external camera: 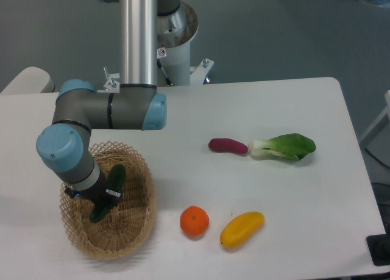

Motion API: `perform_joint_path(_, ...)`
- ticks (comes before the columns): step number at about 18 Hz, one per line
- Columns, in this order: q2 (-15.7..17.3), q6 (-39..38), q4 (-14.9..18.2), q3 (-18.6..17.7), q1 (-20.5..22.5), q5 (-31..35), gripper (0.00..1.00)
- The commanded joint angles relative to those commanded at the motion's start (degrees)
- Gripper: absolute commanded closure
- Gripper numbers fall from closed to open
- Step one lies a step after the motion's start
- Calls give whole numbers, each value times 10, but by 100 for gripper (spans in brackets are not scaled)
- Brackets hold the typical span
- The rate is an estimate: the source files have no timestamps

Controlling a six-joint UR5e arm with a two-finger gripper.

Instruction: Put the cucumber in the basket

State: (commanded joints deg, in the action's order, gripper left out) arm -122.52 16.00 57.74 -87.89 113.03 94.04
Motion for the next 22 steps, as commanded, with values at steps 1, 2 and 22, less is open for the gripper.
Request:
perform_joint_path(1, -1, 0, 0, 0, 0, 0, 61)
perform_joint_path(2, 0, 0, 0, 0, 0, 0, 51)
perform_joint_path(22, 61, 252, 4, 91, 143, 6, 0)
